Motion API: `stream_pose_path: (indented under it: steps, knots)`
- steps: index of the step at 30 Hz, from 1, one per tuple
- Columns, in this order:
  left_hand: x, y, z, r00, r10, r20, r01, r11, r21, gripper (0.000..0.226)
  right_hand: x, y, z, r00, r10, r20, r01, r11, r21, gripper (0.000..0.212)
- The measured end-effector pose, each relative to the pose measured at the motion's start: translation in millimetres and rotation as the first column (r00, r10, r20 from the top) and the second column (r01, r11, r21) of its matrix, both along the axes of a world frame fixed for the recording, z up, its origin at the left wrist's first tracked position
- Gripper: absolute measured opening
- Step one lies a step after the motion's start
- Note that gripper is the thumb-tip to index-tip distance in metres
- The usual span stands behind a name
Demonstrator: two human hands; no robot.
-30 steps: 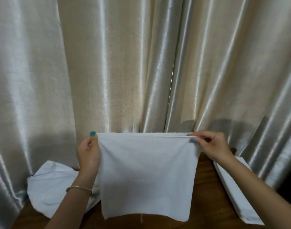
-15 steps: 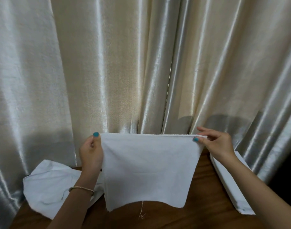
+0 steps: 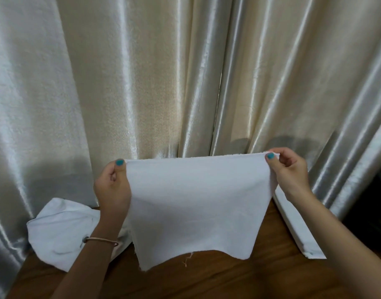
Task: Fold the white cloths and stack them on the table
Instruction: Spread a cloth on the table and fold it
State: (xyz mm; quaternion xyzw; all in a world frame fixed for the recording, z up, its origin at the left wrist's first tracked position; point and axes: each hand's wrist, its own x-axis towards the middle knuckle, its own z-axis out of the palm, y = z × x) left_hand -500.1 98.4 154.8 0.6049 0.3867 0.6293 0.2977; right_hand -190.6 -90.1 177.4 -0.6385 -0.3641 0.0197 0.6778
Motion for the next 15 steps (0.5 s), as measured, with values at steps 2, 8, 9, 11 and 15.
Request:
stream_pose_path:
  steps: [2,8,9,11,15]
  knots:
    - [3.2,7.2,-1.4,1.0,-0.001,-0.006,0.001,1.0,-0.028,0.051,4.8,3.8,2.7,1.0,-0.027,0.005,0.027,0.999,-0.036,0.021]
    - [29.7,45.1,-63.0,0.96,-0.063,-0.274,-0.038,0.937,-0.347,0.046,38.6,56.8,-35.6,0.991,-0.104,-0.089,0.056,0.902,-0.427,0.009]
    - [34.8,50.2,-81.5,0.938,-0.097,-0.332,-0.065,0.893,-0.445,0.044,45.0,66.9,-50.6,0.992,-0.103,-0.076,0.045,0.837,-0.545,0.013]
    - [46.5,57.9,-118.3,0.914,-0.157,-0.373,-0.116,0.782,-0.613,0.043,55.1,84.0,-84.1,0.996,-0.088,0.034,0.082,0.62,-0.78,0.019]
    - [66.3,70.8,-173.7,0.849,-0.234,-0.474,-0.23,0.644,-0.73,0.041,64.9,109.4,-145.7,0.994,-0.095,-0.053,0.004,0.515,-0.857,0.009]
